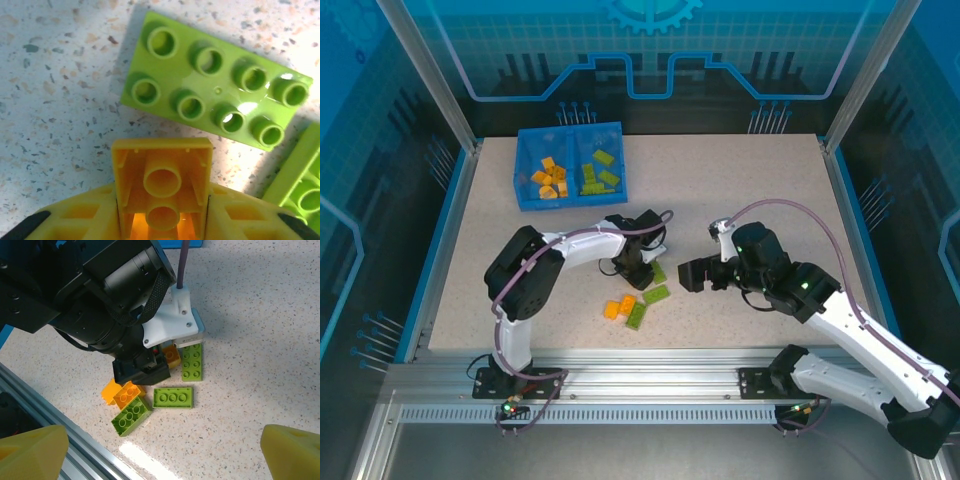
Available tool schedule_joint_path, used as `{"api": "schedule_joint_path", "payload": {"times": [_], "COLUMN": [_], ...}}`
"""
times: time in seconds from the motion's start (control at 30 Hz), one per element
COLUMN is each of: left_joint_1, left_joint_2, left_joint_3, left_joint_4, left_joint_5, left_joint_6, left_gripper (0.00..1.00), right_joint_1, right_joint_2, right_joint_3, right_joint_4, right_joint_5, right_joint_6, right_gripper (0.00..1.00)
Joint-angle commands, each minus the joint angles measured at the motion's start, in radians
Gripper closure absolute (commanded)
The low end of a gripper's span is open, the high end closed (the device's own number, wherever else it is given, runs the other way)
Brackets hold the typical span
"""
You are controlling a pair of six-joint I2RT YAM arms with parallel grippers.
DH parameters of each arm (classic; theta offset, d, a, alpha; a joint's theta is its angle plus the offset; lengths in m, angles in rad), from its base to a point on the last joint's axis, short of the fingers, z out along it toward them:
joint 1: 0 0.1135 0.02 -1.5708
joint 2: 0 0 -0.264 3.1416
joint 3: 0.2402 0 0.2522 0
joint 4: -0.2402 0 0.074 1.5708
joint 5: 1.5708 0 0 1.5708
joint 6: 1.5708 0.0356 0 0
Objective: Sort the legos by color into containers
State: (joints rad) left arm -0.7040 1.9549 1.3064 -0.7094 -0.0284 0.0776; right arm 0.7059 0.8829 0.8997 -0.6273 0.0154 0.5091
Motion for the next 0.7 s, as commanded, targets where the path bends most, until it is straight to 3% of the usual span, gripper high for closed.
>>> {"api": "schedule_joint_path", "payload": {"times": [0.0,0.27,0.47,0.67], "left_joint_1": [-0.004,0.049,0.282,0.49], "left_joint_2": [-0.014,-0.253,-0.376,-0.244], "left_joint_3": [-0.033,-0.026,0.05,0.246], "left_joint_4": [0.035,0.055,0.066,0.017], "left_joint_5": [-0.036,-0.09,-0.197,-0.331], "left_joint_6": [-0.02,-0.094,-0.19,-0.275], "left_gripper": [0.68,0.74,0.76,0.75], "right_joint_1": [-0.013,-0.013,-0.014,-0.014], "right_joint_2": [0.001,0.011,-0.015,-0.031], "right_joint_3": [0.005,0.045,0.055,0.043], "right_joint_4": [-0.014,0.015,0.013,0.011], "right_joint_5": [-0.036,-0.08,-0.042,-0.035], "right_joint_6": [0.003,0.015,0.022,0.046], "right_gripper": [0.0,0.0,0.0,0.0]}}
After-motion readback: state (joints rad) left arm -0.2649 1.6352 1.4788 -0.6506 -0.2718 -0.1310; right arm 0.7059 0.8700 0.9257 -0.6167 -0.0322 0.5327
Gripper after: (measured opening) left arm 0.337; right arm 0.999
